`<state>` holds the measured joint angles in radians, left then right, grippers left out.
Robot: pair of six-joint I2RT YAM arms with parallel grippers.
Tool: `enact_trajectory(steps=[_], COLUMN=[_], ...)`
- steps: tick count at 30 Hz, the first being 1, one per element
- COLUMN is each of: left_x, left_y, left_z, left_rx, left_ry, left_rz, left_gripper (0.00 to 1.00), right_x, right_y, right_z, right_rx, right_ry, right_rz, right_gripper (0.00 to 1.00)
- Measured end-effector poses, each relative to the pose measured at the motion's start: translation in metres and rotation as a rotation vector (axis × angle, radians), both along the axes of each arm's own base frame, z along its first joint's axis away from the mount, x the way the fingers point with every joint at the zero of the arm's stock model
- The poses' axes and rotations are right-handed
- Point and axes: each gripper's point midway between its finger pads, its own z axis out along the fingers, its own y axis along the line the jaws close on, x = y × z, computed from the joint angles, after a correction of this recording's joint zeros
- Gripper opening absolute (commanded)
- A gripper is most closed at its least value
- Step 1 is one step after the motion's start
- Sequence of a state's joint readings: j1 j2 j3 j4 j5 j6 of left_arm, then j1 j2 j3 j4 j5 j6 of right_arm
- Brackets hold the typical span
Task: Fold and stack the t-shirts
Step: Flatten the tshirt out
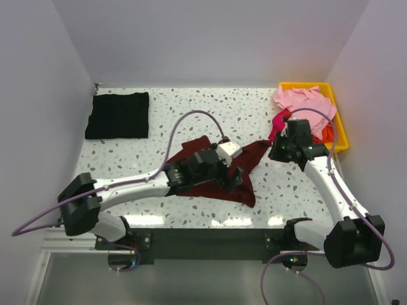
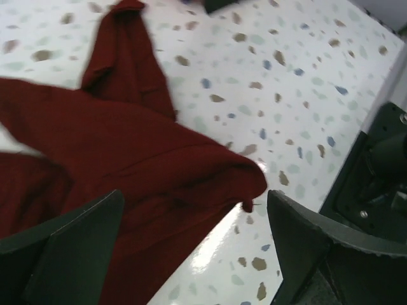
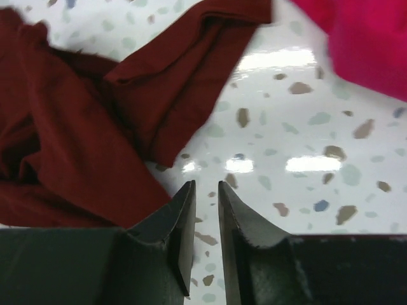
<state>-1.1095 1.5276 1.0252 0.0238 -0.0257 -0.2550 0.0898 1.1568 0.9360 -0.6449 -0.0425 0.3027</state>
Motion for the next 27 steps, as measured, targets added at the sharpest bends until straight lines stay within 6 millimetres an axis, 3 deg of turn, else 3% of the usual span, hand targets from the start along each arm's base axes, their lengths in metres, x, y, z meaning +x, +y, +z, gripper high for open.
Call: enact_trajectory(steps=[2, 4, 6, 8, 11, 14, 19, 27], left_x=[0.018, 0.044, 0.071, 0.087, 0.084, 0.071, 0.066, 0.067], left_y=[0.034, 0.082, 0.131, 0.175, 0.226, 0.261, 0.293, 0.297], left_z=[0.011, 0.014, 0.005, -0.018, -0.064, -0.096, -0.112, -0.113], left_rx=[-0.023, -0.041, -0.037, 0.008, 0.103, 0.177, 0.198, 0.173], left_ry=[-0.005, 0.017, 0.047, 0.089, 0.181, 0.262, 0.317, 0.341], left_rz=[0.117, 0.290, 0.481, 0.642, 0.792, 0.876, 0.972, 0.985], left_gripper=[1.00, 1.00, 1.00, 1.00, 1.00, 1.00, 1.00, 1.00], right_x=[-0.006, -0.014, -0.025, -0.036, -0.052, -0.069, -0.097, -0.116], right_y=[0.030, 0.058, 0.086, 0.100, 0.111, 0.118, 0.121, 0.119], right_z=[-0.002, -0.005, -0.012, -0.023, -0.040, -0.054, -0.075, -0.082], right_rx=[0.004, 0.017, 0.038, 0.047, 0.042, 0.037, 0.023, -0.008], right_ry=[-0.002, -0.002, 0.008, 0.035, 0.085, 0.127, 0.194, 0.218], right_rz=[0.098, 0.186, 0.270, 0.312, 0.351, 0.383, 0.418, 0.425], right_gripper=[0.29, 0.31, 0.35, 0.38, 0.44, 0.47, 0.49, 0.49])
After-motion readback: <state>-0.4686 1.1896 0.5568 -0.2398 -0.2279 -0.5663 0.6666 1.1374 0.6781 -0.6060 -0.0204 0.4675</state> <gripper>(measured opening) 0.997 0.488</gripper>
